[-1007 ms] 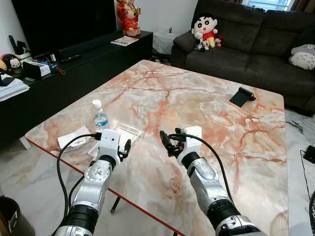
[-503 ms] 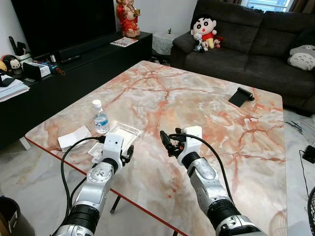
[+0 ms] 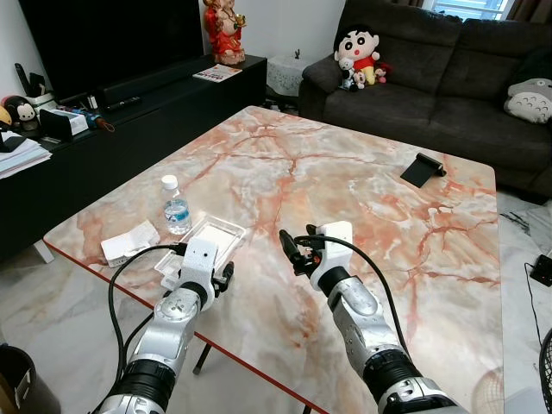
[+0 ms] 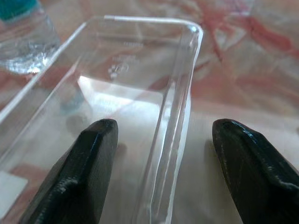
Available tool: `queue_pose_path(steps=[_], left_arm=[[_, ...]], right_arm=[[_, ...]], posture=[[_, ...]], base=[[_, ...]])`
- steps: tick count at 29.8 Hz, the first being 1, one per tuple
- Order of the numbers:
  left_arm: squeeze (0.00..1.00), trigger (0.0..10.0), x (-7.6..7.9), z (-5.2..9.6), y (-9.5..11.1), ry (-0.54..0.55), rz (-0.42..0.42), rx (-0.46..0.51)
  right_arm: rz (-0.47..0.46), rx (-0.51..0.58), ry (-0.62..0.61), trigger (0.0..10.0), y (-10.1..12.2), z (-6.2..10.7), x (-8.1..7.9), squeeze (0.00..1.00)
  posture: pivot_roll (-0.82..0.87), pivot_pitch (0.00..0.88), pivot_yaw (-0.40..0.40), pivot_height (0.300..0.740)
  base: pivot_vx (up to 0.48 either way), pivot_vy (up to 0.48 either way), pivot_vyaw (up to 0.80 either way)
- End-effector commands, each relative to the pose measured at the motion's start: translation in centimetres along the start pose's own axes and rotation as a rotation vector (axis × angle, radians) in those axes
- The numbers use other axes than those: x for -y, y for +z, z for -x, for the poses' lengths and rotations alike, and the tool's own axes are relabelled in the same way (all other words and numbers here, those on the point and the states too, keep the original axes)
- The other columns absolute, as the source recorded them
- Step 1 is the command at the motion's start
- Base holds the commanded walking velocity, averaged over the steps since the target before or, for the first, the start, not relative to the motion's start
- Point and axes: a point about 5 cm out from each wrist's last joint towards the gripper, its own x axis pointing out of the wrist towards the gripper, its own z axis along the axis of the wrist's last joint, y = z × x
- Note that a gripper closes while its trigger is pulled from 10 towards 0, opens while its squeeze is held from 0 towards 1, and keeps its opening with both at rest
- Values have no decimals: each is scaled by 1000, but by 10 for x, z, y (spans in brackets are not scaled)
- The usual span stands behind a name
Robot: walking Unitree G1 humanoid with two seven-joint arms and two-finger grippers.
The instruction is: Picking trash to rubbish bin
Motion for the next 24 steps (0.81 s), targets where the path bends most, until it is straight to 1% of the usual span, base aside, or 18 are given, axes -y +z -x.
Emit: queue_pose_path(steps=[1,6,7,8,9,24], left_arm=[[0,10000,1,-1,-1,-4,-23,-22],[0,10000,0,-2,-3,11,-26,-45],[0,9255,0,-2,-3,9,-26,-44],[0,9255,0,-2,-3,9,-26,-44],[0,0,0,-2,-2,7,-26,-42],[0,0,1,-3,-1,2,-15,-38]], right_arm=[[3,7,0,10000,3,-1,0,0],[3,7,1,10000,2,-1,-1,0],[3,6,0,10000,2,-1,0,0],[3,6,0,10000,2,-1,0,0],[3,7,-2,10000,2,-1,0,0],[0,5,-6,10000,2,-1,1,0]], posture=[[3,2,-51,740],[3,3,-52,740],[3,3,-52,740],[3,3,-52,740],[3,12,-54,740],[7,26,-56,740]], base=[[0,0,0],[0,0,0],[0,0,0],[0,0,0],[0,0,0],[0,0,0]])
